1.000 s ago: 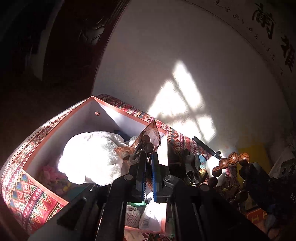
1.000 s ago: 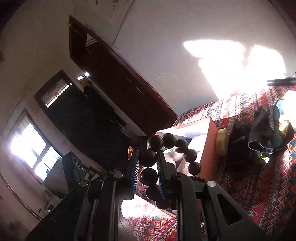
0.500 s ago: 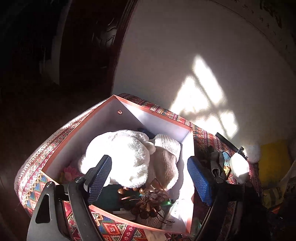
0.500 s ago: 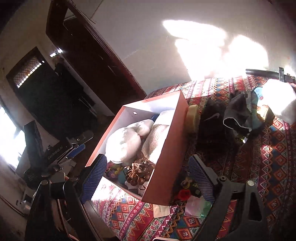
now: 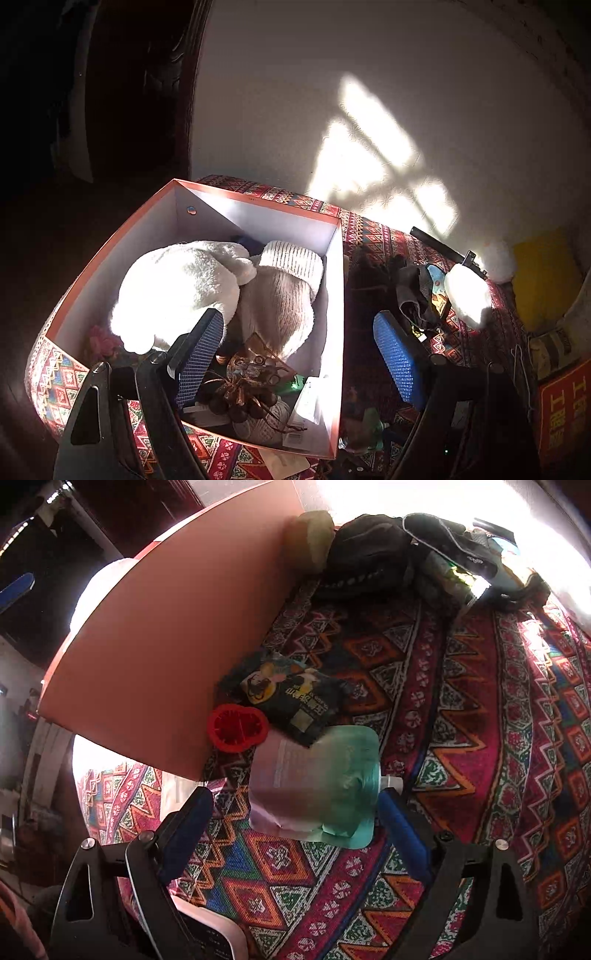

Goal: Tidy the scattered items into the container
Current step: 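Grasp the pink-green squeeze pouch with the right tool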

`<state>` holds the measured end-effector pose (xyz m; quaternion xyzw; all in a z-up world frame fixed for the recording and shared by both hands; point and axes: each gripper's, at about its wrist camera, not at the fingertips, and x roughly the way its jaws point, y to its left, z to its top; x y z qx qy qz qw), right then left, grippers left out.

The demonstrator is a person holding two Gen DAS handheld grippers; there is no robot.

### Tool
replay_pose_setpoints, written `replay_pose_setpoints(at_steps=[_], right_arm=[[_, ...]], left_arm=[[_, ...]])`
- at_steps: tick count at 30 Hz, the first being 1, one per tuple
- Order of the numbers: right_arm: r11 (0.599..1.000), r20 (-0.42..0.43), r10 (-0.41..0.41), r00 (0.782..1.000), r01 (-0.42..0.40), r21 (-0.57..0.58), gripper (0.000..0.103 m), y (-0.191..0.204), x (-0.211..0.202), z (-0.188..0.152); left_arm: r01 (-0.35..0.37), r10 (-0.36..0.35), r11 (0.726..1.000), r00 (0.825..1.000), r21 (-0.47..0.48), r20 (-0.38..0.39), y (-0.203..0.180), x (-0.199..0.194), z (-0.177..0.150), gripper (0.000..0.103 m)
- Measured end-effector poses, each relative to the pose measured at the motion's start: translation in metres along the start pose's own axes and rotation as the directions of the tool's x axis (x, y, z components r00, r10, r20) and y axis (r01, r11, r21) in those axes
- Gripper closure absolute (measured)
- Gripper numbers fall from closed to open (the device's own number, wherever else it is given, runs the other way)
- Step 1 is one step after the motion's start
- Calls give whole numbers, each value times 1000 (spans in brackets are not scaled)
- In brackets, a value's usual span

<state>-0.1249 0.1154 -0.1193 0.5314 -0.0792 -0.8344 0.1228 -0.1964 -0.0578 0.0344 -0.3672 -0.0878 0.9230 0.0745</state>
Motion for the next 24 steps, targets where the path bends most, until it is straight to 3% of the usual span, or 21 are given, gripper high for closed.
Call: replay_pose_setpoints(at_steps=[1,2,3,7,10,11,12,13,14,17,19,21,24], right_arm=[[1000,10,-23,1000,23,-13,52,-1,-3,-1],[1000,3,-16,1000,16,-4,80,-7,-5,-3],[1000,-15,10,1000,-9,28,96,-17,-6,-6],[994,-3,17,1000,-17,109,99,-57,-22,-16],[986,30,55,998,-59,158,87,-79,-30,-22],[987,40,66,997,-71,147,73,-78,-32,-21],[990,57,66,996,-73,120,38,-71,-34,-19],[994,89,55,995,-63,87,16,-61,-36,-17],[998,136,45,990,-52,47,2,-48,-39,-15],[994,180,38,983,-20,-106,1,-3,-31,-1],[984,147,-42,988,66,-167,1,18,-10,6],[975,68,-112,991,123,-187,1,21,23,-2],[969,88,-116,989,132,-206,12,8,27,-12]], left_arm=[[-3,3,1000,1000,24,-5,-7,1,-1,19],[-8,9,999,1000,52,-8,-15,3,-3,19],[-16,17,996,1000,87,-11,-24,5,-6,19],[-53,60,962,998,266,-21,-67,17,-22,19],[-92,105,930,994,356,-18,-93,29,-36,19],[-102,117,923,993,370,-17,-98,33,-39,19],[-111,126,919,992,377,-14,-102,36,-40,19],[-120,133,918,991,378,-8,-104,37,-39,19],[-127,138,918,990,376,-1,-105,38,-39,19],[-157,160,923,987,350,20,-102,38,-34,19],[-158,164,929,986,335,8,-98,40,-32,19],[-154,165,932,986,328,-7,-94,43,-33,19],[-150,165,929,986,340,-17,-95,47,-35,19]])
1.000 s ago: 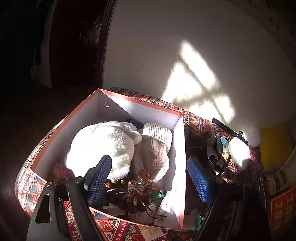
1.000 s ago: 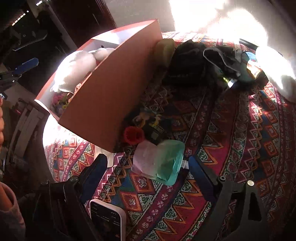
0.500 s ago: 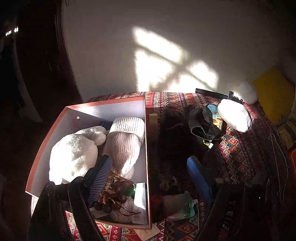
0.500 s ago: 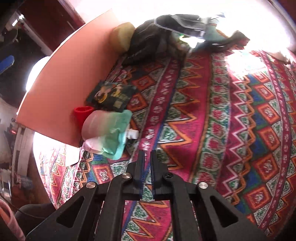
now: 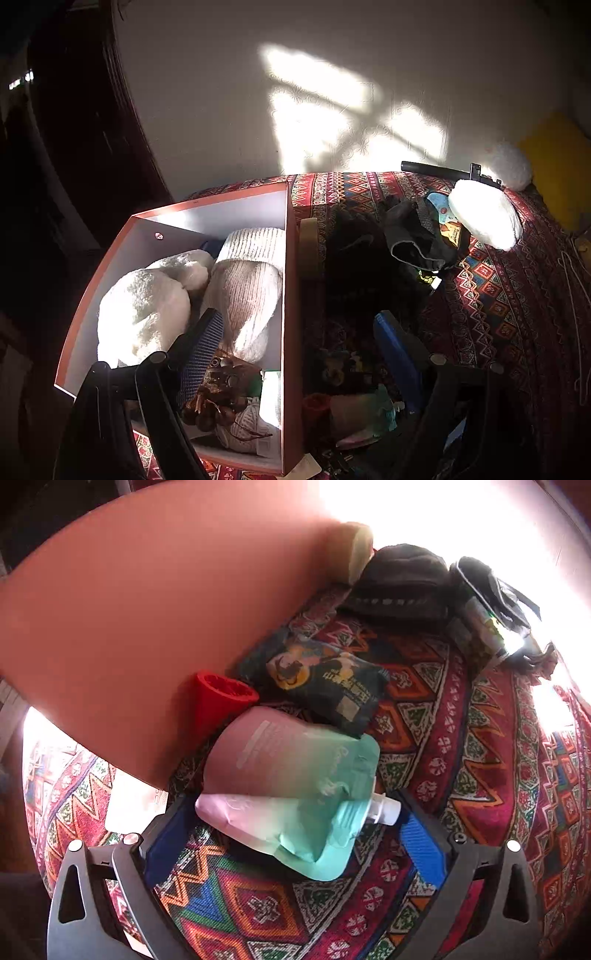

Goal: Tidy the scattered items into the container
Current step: 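Grasp the pink-green squeeze pouch with the right tool, then lift the squeeze pouch with the right tool while the left tool grasps the black snack packet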

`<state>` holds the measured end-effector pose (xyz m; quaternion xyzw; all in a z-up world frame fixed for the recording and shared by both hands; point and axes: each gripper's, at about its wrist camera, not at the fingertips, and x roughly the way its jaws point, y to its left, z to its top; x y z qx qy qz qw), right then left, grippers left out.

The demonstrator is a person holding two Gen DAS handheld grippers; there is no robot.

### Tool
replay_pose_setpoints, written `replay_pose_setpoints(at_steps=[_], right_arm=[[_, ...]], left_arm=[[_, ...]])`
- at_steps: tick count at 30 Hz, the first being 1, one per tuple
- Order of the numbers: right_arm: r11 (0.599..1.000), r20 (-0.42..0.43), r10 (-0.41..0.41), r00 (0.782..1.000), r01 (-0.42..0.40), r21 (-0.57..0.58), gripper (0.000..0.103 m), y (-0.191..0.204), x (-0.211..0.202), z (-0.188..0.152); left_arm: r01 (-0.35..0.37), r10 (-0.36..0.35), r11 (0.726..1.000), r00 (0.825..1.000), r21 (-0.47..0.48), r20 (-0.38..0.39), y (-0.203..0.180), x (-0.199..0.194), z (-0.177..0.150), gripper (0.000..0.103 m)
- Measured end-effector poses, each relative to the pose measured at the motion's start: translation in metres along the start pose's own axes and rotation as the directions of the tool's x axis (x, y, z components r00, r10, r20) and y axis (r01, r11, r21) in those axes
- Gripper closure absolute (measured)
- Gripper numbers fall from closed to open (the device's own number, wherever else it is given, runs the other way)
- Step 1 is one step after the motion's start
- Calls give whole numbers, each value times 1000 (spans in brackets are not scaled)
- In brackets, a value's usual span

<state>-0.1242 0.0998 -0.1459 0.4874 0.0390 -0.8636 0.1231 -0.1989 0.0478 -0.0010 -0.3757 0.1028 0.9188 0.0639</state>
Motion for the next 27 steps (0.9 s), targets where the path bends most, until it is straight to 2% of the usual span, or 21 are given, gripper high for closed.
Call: replay_pose_setpoints(at_steps=[2,5,9,12,13,14,15,16,17,19,20,21,22,24,25,26,27], right_arm=[[998,-8,26,1000,-26,60,13,-21,-11,-5],[982,-20,-2,1000,6,189,13,-72,-24,-27],[924,6,-9,1000,6,383,12,-147,-44,-48],[881,29,-20,999,4,473,12,-182,-61,-56],[875,37,-20,999,-1,484,12,-190,-64,-56],[871,45,-19,999,-6,490,12,-195,-66,-54],[869,52,-20,998,-9,494,12,-194,-71,-54],[868,57,-19,998,-11,496,12,-194,-73,-54],[867,62,-20,998,-14,498,12,-198,-73,-54],[862,74,-23,997,-18,507,12,-196,-77,-48],[859,79,-23,997,-21,512,12,-194,-79,-42],[855,85,-22,996,-26,518,12,-195,-87,-41],[850,91,-23,996,-29,525,12,-198,-92,-41],[836,101,-29,994,-31,549,12,-203,-102,-48],[826,105,-31,994,-34,562,12,-206,-104,-50],[817,109,-30,994,-38,575,12,-209,-105,-53],[807,111,-28,993,-44,589,12,-212,-106,-56]], left_arm=[[4,-4,1000,1000,12,-5,-3,4,-1,19],[10,-9,999,1000,50,-29,-18,15,-4,19],[15,-4,988,998,155,-65,-53,38,-14,19],[25,-1,985,990,169,-140,-74,69,-24,19],[2,26,986,987,169,-161,-78,81,-27,18],[-63,95,977,984,204,-151,-85,89,-31,17],[-136,175,956,976,258,-132,-93,97,-36,17],[-189,238,934,962,304,-136,-101,106,-42,12],[-216,278,914,950,343,-141,-109,113,-48,0],[-241,323,885,934,398,-153,-122,123,-60,0],[-184,280,904,936,386,-212,-125,128,-66,1],[-157,253,922,936,355,-245,-126,131,-69,2],[-185,273,916,937,355,-217,-128,127,-70,1],[-230,318,881,935,414,-156,-141,123,-70,1],[-234,320,881,935,410,-154,-142,124,-70,1],[-224,306,901,935,372,-178,-138,127,-70,1],[-196,266,936,937,291,-226,-127,131,-67,0]])
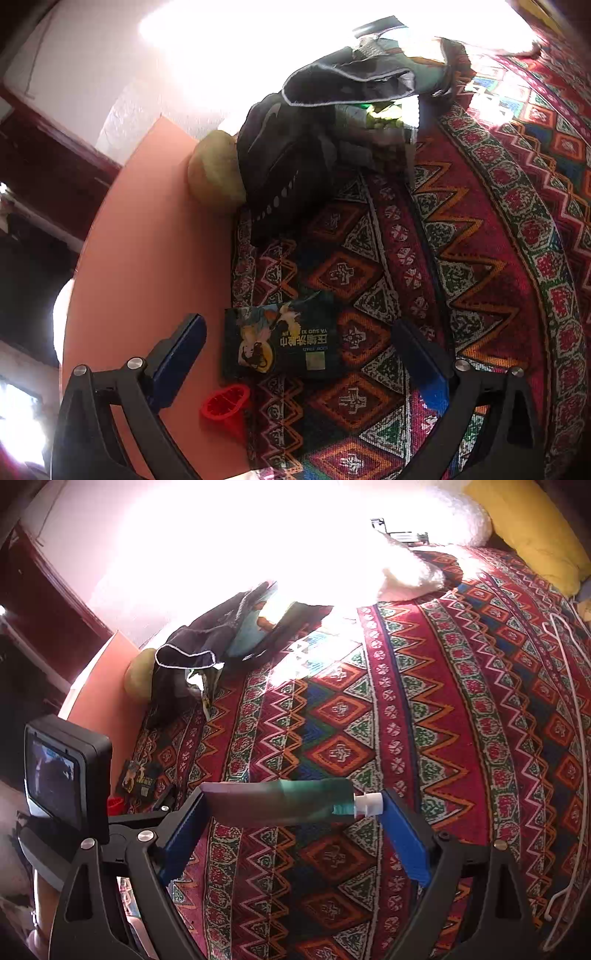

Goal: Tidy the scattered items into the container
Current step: 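Lift the squeeze pouch with the right tool while the left tool grasps the black snack packet, then carry the squeeze pouch and black snack packet toward the pink box with both tools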

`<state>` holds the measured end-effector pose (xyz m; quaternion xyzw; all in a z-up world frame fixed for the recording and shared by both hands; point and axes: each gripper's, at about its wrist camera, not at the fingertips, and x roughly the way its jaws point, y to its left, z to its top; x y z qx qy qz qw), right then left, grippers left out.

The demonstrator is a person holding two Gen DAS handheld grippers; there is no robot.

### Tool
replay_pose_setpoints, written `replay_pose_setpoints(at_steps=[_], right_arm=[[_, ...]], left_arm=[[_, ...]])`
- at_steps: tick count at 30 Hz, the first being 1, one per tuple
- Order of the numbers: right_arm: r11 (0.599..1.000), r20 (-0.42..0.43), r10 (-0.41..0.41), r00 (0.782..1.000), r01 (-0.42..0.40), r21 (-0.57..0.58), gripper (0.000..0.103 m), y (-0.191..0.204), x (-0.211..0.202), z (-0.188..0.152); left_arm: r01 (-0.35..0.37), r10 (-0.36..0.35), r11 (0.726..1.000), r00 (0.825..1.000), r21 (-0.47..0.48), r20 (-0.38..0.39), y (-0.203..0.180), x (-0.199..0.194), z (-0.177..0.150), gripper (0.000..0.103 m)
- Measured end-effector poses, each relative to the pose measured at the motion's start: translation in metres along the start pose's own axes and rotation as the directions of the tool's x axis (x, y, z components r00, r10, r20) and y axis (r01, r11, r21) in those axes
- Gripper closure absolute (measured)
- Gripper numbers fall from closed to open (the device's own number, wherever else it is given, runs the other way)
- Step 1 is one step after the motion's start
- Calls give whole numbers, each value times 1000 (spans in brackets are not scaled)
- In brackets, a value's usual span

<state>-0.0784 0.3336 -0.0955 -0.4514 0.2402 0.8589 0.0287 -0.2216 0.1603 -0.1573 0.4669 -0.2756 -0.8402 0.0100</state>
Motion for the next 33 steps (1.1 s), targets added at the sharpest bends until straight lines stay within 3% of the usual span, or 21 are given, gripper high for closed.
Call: replay_pose_setpoints(at_steps=[3,4,6,7,8,11,12,13,17,20,23,25,28,30,31,32,33], right_arm=[[999,-4,19,1000,-19,49,12,-9,-1,0],[998,-3,28,1000,-27,63,12,-11,-1,-1],[995,2,41,999,-41,91,12,-15,-1,-1],[994,4,44,999,-44,102,12,-16,-1,0],[993,8,45,999,-46,110,12,-18,-2,0],[991,18,45,999,-47,125,12,-22,-4,3],[990,22,46,999,-48,130,12,-23,-5,4],[989,27,45,999,-48,137,12,-25,-6,5],[986,40,43,998,-49,158,12,-32,-11,5],[986,39,47,998,-53,157,12,-31,-11,7],[986,25,58,998,-61,155,12,-29,-5,8],[986,12,70,997,-71,153,12,-26,-1,7],[987,1,72,997,-71,144,12,-23,1,5],[989,-1,65,998,-65,137,12,-21,2,6],[989,0,63,998,-62,135,12,-20,1,7],[989,2,63,998,-63,133,13,-19,0,8],[989,9,67,998,-67,129,13,-17,-2,10]], left_arm=[[131,-140,978,989,-162,-44,21,10,5,0],[178,-194,960,979,-217,-55,25,14,5,0],[302,-359,872,930,-385,-82,38,24,-1,0],[333,-399,849,913,-411,-85,40,22,-2,0],[373,-435,842,896,-389,-84,35,16,0,0],[580,-608,769,793,-268,-28,5,-19,3,0],[618,-640,749,769,-239,-18,-3,-30,3,1],[627,-645,744,764,-231,-6,-5,-39,5,3],[613,-628,727,776,-310,61,26,-51,14,3],[587,-597,767,801,-261,46,36,-52,16,3],[616,-627,767,779,-178,-4,20,-51,15,3],[614,-624,777,781,-135,-41,6,-45,11,3],[586,-592,806,799,-88,-105,-17,-32,2,3],[552,-557,830,825,-77,-90,-26,-31,-1,8],[541,-546,837,834,-77,-79,-24,-33,0,23],[539,-544,838,836,-81,-67,-20,-37,3,63],[548,-554,832,831,-89,-57,-15,-40,6,86]])
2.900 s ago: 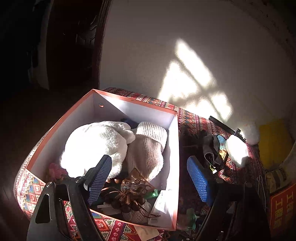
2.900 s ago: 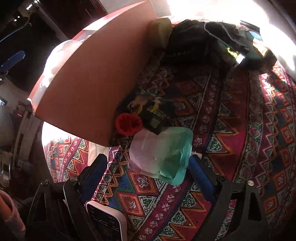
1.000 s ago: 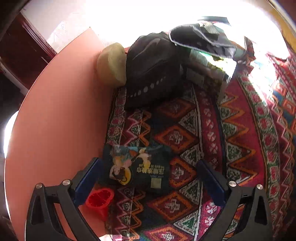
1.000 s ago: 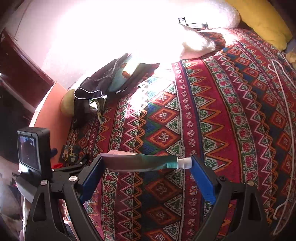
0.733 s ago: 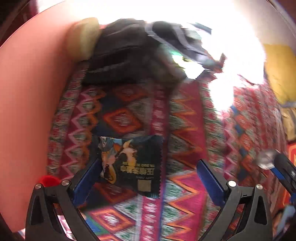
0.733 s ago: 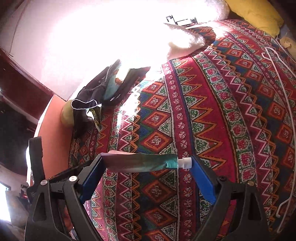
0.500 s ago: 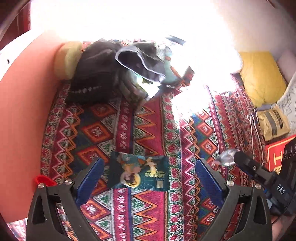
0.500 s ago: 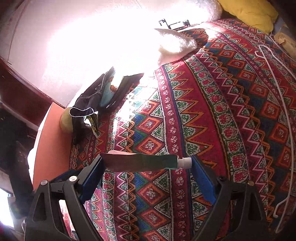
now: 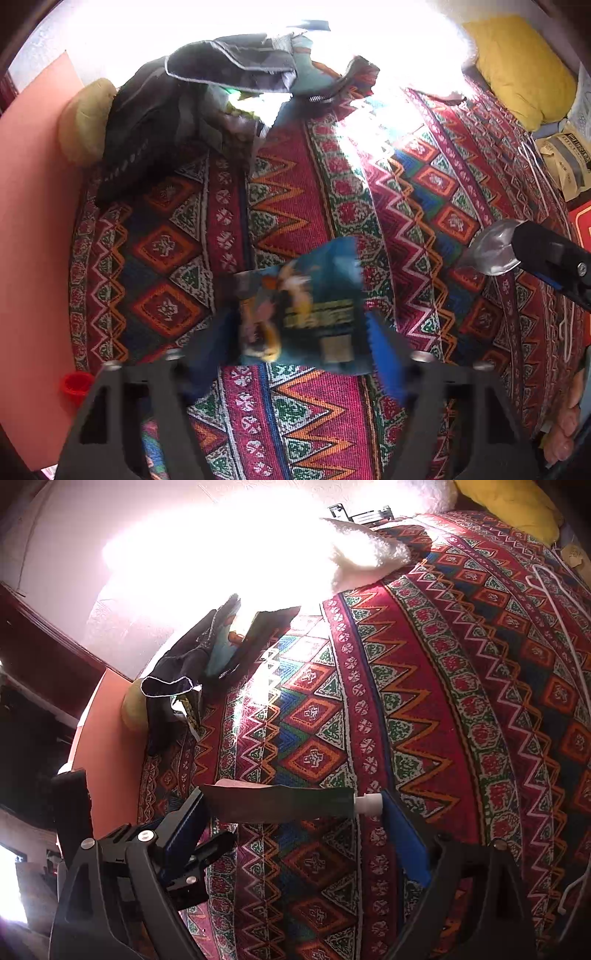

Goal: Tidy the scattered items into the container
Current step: 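Carry the squeeze pouch and black snack packet toward the pink box with both tools, then release the squeeze pouch and snack packet into the pink box with both tools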

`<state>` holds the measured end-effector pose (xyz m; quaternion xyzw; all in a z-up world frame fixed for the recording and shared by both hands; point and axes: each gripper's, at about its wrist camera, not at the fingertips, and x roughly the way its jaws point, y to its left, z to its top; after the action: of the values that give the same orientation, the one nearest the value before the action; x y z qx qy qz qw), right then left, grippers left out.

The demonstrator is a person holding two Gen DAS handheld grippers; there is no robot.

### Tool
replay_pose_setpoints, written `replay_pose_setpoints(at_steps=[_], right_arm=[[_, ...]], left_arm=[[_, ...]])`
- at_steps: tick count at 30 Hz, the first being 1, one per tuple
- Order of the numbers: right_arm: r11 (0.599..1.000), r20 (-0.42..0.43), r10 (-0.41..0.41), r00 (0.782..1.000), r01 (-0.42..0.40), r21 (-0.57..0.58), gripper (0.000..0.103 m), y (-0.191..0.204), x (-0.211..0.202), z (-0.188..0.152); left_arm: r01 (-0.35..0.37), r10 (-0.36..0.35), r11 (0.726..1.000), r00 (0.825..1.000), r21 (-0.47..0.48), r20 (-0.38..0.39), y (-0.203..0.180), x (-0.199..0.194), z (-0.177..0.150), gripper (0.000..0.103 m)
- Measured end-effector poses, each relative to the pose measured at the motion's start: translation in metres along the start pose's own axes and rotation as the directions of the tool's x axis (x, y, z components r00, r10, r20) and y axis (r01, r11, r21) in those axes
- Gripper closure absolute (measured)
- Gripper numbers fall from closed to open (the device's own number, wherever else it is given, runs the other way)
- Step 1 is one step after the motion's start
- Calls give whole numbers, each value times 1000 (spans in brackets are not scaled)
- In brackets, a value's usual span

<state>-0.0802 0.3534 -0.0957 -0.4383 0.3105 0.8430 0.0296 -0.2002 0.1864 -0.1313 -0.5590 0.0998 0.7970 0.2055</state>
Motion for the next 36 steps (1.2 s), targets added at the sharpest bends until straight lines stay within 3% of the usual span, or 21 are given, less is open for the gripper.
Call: replay_pose_setpoints(at_steps=[1,8,14,18,22,26,29,30,32,34,36], right_arm=[[1000,11,7,1000,-7,-4,13,3,-3,2],[998,92,39,995,-34,-48,13,28,-26,8],[999,109,42,993,-38,-39,13,38,-36,8],[997,151,52,987,-44,-56,13,57,-49,7],[993,201,95,975,-78,-94,13,87,-75,1],[968,291,198,936,-140,-208,13,144,-122,-7],[923,321,294,900,-180,-339,13,205,-147,-22],[904,317,326,891,-195,-381,13,226,-151,-28],[861,289,375,881,-216,-460,13,268,-149,-41],[829,254,399,881,-228,-510,13,305,-133,-51],[819,203,382,902,-228,-527,11,332,-104,-55]], left_arm=[[12,-12,1000,1000,-10,13,4,-4,3,96],[95,-89,994,989,-48,117,18,-41,5,97],[144,-132,989,965,-40,228,32,-94,-4,97],[140,-121,989,947,-43,298,39,-121,-6,97],[165,-136,985,909,-40,393,58,-171,-17,97],[100,-63,994,842,-40,535,101,-242,-32,97],[54,32,990,814,-131,580,156,-273,-42,96],[44,69,983,812,-178,579,176,-276,-44,96],[45,116,961,831,-274,544,216,-267,-46,96],[62,112,944,864,-325,491,246,-246,-45,96],[2,157,928,905,-372,395,267,-220,-43,89]])
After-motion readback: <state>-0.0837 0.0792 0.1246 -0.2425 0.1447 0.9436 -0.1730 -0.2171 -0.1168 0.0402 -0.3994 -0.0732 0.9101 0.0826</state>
